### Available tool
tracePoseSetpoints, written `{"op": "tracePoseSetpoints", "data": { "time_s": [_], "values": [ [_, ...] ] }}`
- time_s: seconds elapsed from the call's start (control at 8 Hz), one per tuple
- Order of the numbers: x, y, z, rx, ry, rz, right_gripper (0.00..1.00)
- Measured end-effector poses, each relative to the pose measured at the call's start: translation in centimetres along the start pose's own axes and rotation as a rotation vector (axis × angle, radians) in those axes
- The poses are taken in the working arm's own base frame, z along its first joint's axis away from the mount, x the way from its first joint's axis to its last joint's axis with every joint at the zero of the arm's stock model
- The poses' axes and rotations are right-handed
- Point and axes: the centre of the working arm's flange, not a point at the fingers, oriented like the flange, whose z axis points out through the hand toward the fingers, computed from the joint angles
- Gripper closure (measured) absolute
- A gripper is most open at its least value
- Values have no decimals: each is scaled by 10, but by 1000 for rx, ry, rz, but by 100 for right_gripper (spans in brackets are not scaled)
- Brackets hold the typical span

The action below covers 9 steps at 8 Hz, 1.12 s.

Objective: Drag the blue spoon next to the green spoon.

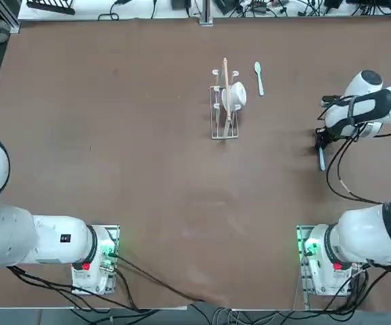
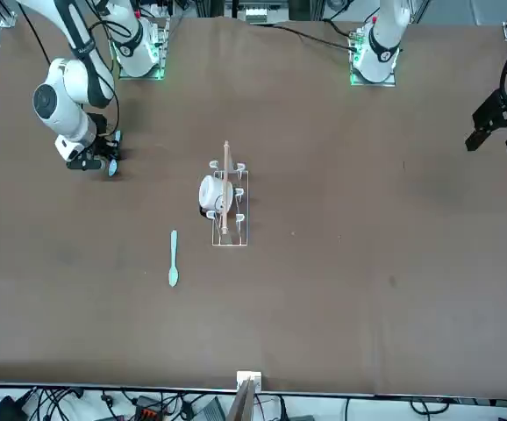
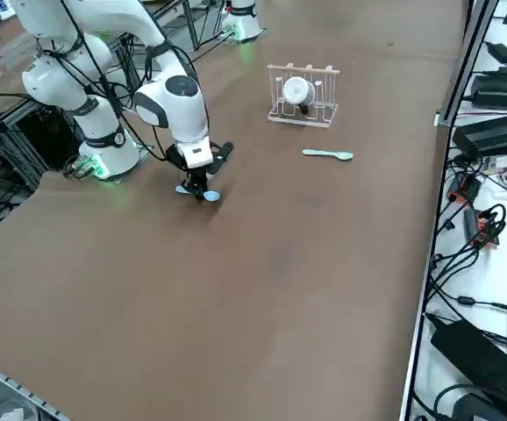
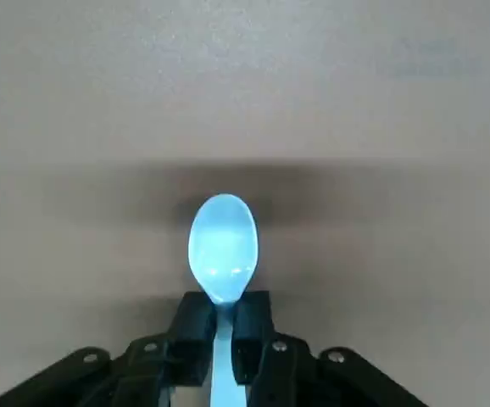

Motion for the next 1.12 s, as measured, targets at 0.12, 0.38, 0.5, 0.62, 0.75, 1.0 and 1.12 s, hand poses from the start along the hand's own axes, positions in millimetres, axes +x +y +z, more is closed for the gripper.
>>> {"op": "tracePoseSetpoints", "data": {
  "time_s": [0.12, 0.38, 0.5, 0.62, 0.75, 1.0, 1.12],
  "values": [
    [0, 0, 0, 0, 0, -1, 85],
    [1, 0, -5, 0, -8, -3, 85],
    [2, 0, -12, 0, -8, -3, 85],
    [4, 0, -23, -2, -1, -5, 85],
    [6, -2, -35, -5, 10, -9, 85],
    [11, -3, -57, -9, 31, -13, 85],
    [18, -4, -68, -12, 49, -17, 85]
  ]
}}
